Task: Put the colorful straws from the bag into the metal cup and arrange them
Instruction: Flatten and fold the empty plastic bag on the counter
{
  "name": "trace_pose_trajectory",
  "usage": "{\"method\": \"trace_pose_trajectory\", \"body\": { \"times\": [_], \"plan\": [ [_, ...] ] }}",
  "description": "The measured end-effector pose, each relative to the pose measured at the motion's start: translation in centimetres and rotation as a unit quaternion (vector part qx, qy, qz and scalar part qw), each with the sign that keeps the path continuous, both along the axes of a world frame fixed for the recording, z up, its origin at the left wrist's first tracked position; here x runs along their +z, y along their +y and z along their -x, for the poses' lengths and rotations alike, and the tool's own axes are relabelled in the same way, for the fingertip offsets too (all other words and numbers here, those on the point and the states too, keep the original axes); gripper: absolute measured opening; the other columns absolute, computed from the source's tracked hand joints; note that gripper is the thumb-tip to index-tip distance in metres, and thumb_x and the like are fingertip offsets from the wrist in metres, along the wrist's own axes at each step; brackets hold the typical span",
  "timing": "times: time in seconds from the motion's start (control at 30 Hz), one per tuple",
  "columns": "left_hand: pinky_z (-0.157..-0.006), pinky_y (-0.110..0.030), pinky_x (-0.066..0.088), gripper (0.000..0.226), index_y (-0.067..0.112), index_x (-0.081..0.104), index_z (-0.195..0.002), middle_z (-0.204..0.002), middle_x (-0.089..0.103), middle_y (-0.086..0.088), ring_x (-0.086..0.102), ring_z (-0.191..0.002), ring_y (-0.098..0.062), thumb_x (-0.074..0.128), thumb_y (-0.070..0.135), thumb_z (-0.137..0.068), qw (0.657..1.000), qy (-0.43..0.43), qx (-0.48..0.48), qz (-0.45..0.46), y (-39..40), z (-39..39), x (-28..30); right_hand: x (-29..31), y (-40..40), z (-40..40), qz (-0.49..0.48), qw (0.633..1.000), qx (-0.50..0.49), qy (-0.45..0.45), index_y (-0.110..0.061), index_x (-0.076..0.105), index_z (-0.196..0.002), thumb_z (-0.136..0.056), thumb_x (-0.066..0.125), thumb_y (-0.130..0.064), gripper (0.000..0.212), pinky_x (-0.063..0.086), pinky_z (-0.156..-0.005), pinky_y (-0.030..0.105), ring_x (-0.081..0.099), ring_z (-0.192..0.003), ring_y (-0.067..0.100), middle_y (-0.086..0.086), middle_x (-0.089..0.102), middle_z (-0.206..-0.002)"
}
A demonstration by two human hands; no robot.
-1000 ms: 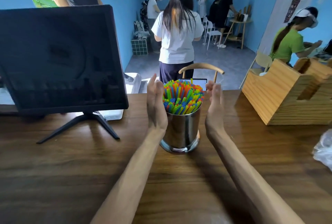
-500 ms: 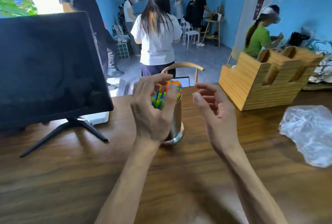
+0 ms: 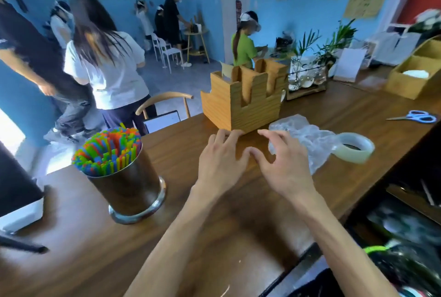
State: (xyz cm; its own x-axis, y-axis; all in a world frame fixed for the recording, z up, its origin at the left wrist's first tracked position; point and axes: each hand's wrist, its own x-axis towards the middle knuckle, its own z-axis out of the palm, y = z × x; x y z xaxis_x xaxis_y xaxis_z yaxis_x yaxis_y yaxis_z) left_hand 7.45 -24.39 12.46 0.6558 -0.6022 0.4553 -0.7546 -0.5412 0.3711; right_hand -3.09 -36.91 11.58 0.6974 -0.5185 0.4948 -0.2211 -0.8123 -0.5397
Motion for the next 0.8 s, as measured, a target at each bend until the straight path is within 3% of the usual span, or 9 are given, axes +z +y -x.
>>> {"method": "trace_pose_trajectory", "body": {
  "times": [0.17,0.3,0.47,0.63,0.73,0.8],
  "plan": [
    [-0.094,-0.038,0.049,0.048,0.023,0.054,-0.143,-0.136,0.056,-0.001,0.053,-0.119,-0.025,0.057,0.042,-0.098,0.998,-0.009,-0.055,-0.013,-8.5,1.3,-0.9,-1.0,-7.3,2.1,0.055,0.992,-0.101,0.049,-0.024,0.063,-0.134,-0.095,0.060,-0.054,0.049,0.039,-0.107,0.048,0.052,-0.129,0.025,0.000,0.058,-0.134],
    [-0.103,-0.037,0.045,0.049,0.021,0.053,-0.145,-0.144,0.053,-0.005,0.050,-0.126,-0.028,0.056,0.040,-0.101,0.997,-0.017,-0.077,-0.001,-13.3,1.4,-1.7,-2.2,-11.9,2.4,0.073,0.985,-0.135,0.083,-0.026,0.059,-0.141,-0.098,0.051,-0.058,0.054,0.034,-0.114,0.051,0.038,-0.144,0.028,0.003,0.050,-0.149],
    [-0.119,-0.047,0.032,0.052,0.031,0.042,-0.154,-0.165,0.032,-0.005,0.026,-0.153,-0.029,0.046,0.047,-0.105,0.998,0.009,-0.058,-0.020,-17.7,-0.4,-3.1,-3.4,-16.3,0.4,0.041,0.985,-0.110,0.127,-0.033,0.040,-0.155,-0.104,0.027,-0.060,0.059,0.020,-0.123,0.052,0.017,-0.156,0.029,0.002,0.030,-0.166],
    [-0.122,-0.053,0.025,0.054,0.031,0.033,-0.159,-0.169,0.021,-0.010,0.020,-0.154,-0.040,0.038,0.040,-0.106,0.989,0.053,-0.068,-0.116,-19.2,-1.8,-7.6,-7.4,-16.8,-2.0,-0.004,0.983,-0.055,0.173,-0.026,0.038,-0.157,-0.109,0.025,-0.046,0.054,0.026,-0.123,0.048,0.027,-0.153,0.024,0.004,0.034,-0.165],
    [-0.121,-0.045,0.027,0.053,0.026,0.030,-0.160,-0.169,0.021,-0.011,0.023,-0.153,-0.035,0.032,0.036,-0.107,0.974,0.035,-0.075,-0.211,-19.1,-1.8,-10.6,-10.3,-16.2,-2.4,-0.007,0.970,-0.055,0.236,-0.027,0.036,-0.158,-0.110,0.025,-0.045,0.052,0.021,-0.124,0.044,0.027,-0.153,0.024,0.004,0.034,-0.165],
    [-0.116,-0.040,0.031,0.050,0.025,0.036,-0.156,-0.165,0.029,-0.008,0.036,-0.147,-0.031,0.031,0.035,-0.108,0.978,0.024,-0.061,-0.200,-18.9,-1.5,-11.6,-11.5,-16.1,-2.2,0.043,0.964,-0.066,0.253,-0.028,0.042,-0.154,-0.110,0.028,-0.045,0.049,0.024,-0.121,0.042,0.035,-0.148,0.023,0.003,0.042,-0.159]
  ]
}}
